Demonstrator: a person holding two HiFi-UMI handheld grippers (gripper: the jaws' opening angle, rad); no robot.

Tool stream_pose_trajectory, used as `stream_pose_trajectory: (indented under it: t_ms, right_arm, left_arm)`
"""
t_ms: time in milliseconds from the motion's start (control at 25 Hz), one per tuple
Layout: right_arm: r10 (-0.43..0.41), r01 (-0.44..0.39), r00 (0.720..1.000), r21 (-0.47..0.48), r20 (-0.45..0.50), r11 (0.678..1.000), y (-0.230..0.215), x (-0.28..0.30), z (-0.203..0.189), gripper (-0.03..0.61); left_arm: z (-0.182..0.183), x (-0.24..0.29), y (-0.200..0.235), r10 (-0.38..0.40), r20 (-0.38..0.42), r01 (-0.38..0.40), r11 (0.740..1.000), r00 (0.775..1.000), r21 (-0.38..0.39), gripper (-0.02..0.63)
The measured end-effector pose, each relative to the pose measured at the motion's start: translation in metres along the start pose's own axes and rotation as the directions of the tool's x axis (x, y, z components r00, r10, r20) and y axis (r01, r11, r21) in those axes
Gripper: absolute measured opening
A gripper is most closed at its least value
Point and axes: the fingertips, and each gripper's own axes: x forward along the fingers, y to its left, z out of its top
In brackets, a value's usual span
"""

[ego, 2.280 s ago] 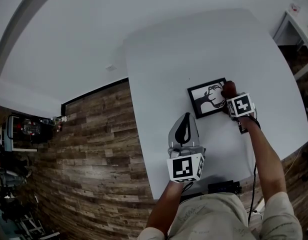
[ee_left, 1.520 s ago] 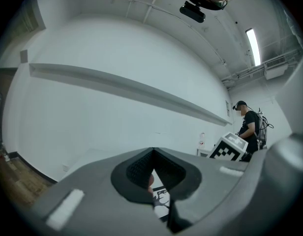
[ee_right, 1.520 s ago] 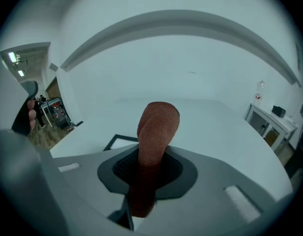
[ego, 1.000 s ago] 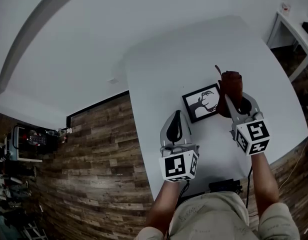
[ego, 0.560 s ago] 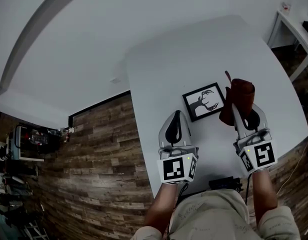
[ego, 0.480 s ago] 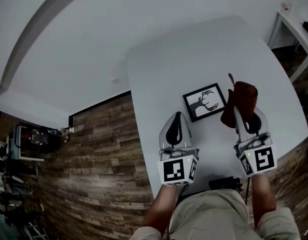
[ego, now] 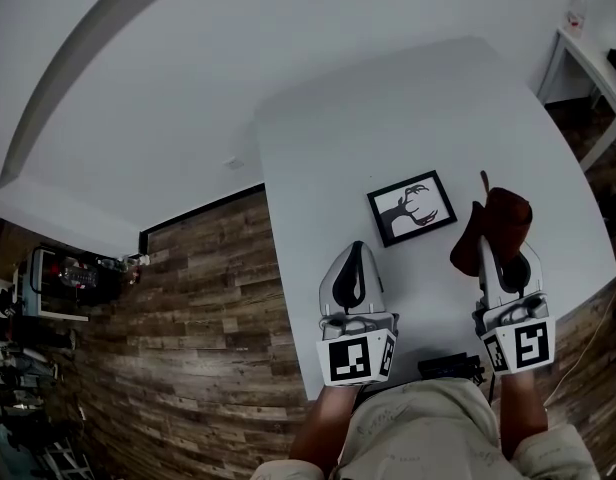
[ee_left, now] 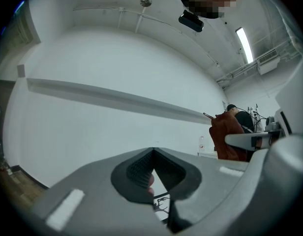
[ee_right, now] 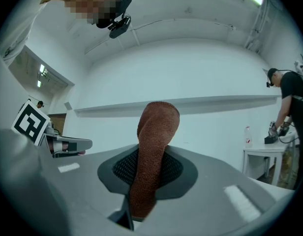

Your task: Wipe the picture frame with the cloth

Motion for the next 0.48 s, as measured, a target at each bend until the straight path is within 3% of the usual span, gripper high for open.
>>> stream_pose_trajectory:
  t_ms: [480]
  right_arm:
    - [-0.017, 0.017, 1.0, -0.019, -0.001, 1.0, -0.0107, 0.0068, 0.0037, 0.091]
  left_arm:
    - [0.0077, 0.002, -0.0016, 0.012, 0.025, -0.012, 1.0, 1.0, 0.004, 0.0]
